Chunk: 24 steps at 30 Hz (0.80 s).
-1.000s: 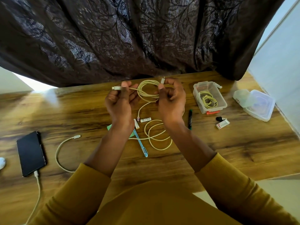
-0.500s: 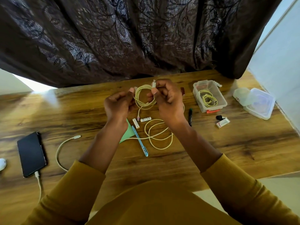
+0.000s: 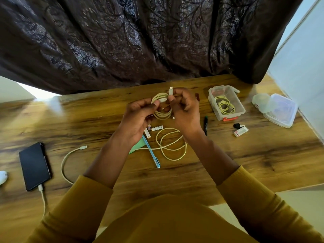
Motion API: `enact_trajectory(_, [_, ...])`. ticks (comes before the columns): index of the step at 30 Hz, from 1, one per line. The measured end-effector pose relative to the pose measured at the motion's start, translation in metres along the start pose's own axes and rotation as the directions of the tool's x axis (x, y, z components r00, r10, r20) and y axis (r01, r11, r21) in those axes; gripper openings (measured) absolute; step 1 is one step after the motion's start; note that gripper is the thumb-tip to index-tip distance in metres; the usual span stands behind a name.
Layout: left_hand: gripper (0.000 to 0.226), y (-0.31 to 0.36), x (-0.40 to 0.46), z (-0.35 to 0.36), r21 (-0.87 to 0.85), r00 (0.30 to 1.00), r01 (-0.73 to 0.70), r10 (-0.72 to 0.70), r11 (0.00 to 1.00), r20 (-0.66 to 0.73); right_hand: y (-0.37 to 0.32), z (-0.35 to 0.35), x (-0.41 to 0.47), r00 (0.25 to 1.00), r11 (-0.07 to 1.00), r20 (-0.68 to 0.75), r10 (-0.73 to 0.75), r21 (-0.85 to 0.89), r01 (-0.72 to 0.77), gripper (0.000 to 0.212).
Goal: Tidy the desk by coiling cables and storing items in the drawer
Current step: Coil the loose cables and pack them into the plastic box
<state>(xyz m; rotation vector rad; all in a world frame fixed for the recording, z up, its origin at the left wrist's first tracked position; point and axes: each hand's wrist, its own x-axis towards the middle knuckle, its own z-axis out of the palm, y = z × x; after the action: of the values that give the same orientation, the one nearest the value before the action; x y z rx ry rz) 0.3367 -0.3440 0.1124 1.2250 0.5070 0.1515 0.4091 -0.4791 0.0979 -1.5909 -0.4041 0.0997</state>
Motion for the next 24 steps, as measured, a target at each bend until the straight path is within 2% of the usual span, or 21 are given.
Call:
enact_trajectory(4, [0.021, -0.004, 0.000, 0.000, -0.298, 0.984, 0.153, -0.117, 0.942, 0.135, 0.000, -0.003, 0.002, 0.989, 0.984, -0.003, 0.148, 0.103, -0.147, 0.015])
enact_trajectory(8, [0.052, -0.012, 0.003, 0.002, -0.396, 0.990, 0.131, -0.096, 0.909, 0.106, -0.001, -0.007, 0.000, 0.972, 0.961, 0.029, 0.234, 0.142, -0.235, 0.021])
enact_trajectory(10, [0.050, -0.011, 0.003, 0.006, -0.318, 0.999, 0.046, -0.044, 0.947, 0.013, -0.001, -0.011, -0.001, 0.965, 0.948, 0.051, 0.258, 0.178, -0.263, 0.023])
enact_trajectory(12, [0.042, -0.010, 0.002, 0.011, -0.133, 0.996, -0.043, 0.032, 0.990, -0.080, -0.002, -0.015, -0.001, 0.959, 0.939, 0.072, 0.274, 0.197, -0.283, 0.025])
enact_trajectory(14, [0.035, -0.012, 0.001, 0.015, 0.057, 0.983, -0.116, 0.123, 0.992, -0.135, -0.001, -0.020, 0.000, 0.958, 0.938, 0.094, 0.269, 0.201, -0.283, 0.026])
enact_trajectory(16, [0.031, -0.015, 0.002, 0.018, 0.172, 0.971, -0.153, 0.180, 0.973, -0.155, 0.000, -0.025, 0.000, 0.960, 0.943, 0.123, 0.251, 0.191, -0.271, 0.026])
enact_trajectory(19, [0.025, -0.015, 0.005, 0.021, 0.220, 0.970, -0.134, 0.174, 0.966, -0.170, 0.003, -0.032, 0.001, 0.956, 0.941, 0.155, 0.249, 0.194, -0.276, 0.030])
enact_trajectory(24, [0.024, -0.015, 0.009, 0.033, 0.157, 0.989, -0.021, 0.044, 0.987, -0.143, 0.010, -0.054, 0.005, 0.939, 0.928, 0.185, 0.289, 0.185, -0.322, 0.033])
